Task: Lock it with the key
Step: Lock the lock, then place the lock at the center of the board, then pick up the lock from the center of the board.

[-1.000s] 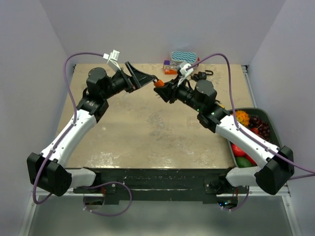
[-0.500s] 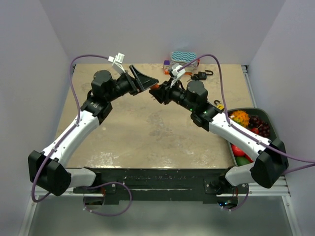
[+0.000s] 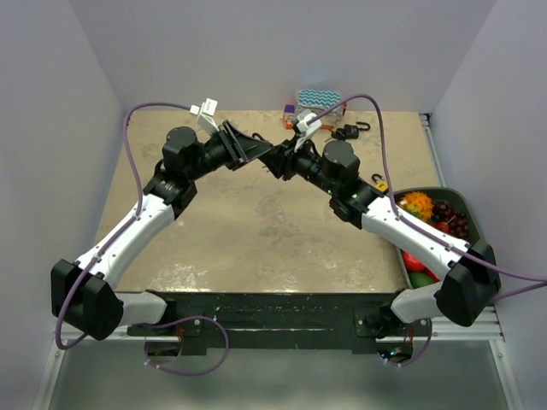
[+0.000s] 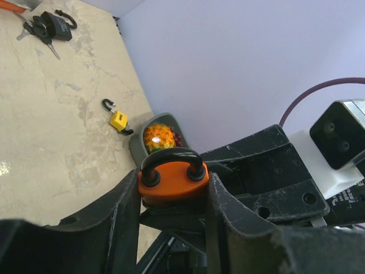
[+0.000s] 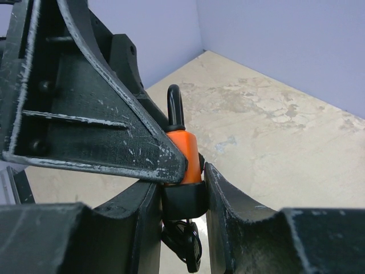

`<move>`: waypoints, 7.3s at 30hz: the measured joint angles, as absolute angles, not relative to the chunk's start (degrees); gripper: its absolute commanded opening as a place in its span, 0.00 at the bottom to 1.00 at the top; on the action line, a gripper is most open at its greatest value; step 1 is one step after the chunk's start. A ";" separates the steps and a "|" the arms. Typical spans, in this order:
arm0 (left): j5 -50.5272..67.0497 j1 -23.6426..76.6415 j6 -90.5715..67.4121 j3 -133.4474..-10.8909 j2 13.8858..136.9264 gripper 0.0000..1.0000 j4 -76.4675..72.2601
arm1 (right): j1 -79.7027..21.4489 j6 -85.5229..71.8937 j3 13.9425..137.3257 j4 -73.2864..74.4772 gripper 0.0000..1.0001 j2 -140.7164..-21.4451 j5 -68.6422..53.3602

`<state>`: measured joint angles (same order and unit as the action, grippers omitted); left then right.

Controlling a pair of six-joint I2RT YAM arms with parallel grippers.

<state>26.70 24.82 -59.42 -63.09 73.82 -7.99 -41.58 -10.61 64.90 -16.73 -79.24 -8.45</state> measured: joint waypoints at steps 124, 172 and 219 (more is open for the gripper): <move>7.46 -15.64 15.59 -78.96 110.83 0.00 43.88 | -53.63 -45.10 120.70 -34.65 0.00 -159.81 -11.66; 9.67 -6.66 14.11 -89.93 91.85 0.99 34.63 | -15.03 3.79 116.66 22.65 0.99 -118.83 -17.30; 15.94 -5.61 2.48 -85.41 86.52 0.99 22.22 | 5.28 41.19 100.68 53.39 0.23 -126.15 -7.03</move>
<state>15.94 -5.61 2.48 -85.41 86.52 22.22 5.28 41.19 100.68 53.39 -126.15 -7.03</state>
